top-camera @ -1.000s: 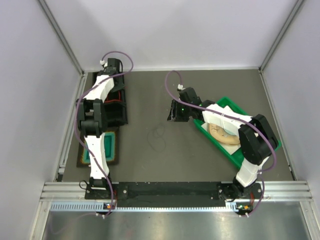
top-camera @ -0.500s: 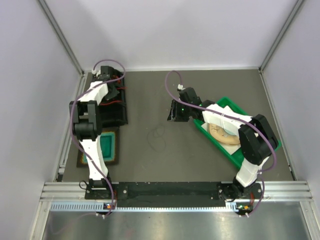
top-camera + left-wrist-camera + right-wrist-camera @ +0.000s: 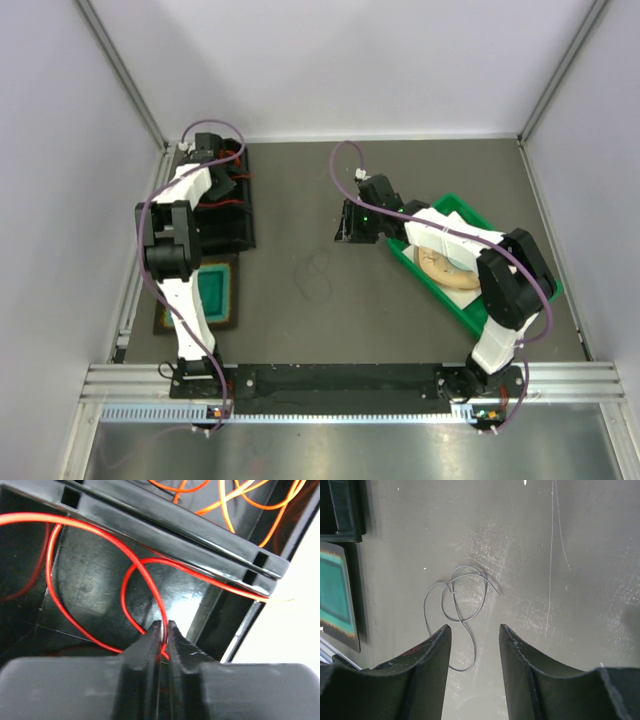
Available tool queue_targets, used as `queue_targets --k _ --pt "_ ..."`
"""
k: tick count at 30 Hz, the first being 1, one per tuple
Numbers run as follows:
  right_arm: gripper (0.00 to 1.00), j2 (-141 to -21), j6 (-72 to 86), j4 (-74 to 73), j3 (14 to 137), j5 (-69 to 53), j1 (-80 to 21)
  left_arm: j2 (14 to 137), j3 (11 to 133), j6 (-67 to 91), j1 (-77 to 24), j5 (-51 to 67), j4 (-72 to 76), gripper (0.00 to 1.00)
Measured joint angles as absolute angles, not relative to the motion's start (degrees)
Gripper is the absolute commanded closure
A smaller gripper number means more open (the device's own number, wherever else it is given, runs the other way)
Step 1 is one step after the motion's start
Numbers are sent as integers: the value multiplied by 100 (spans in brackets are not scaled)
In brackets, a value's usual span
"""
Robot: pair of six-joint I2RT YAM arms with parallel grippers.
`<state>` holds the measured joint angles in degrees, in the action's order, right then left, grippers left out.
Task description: Untangle the cables
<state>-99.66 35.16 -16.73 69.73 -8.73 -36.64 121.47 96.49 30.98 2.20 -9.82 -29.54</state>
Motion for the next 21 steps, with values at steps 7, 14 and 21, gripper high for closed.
queue_targets --k 7,14,21 --pt "57 -9966 3516 -1671 6973 -875 -3664 12068 9745 2982 211 -886 -2958 55" --pt "57 -9966 3516 -1673 6973 -873 -3664 11622 9988 2788 169 -777 -3048 44" --pt "57 -9966 3516 -1673 6973 -873 -3664 11065 10296 2128 -161 -886 -3273 29"
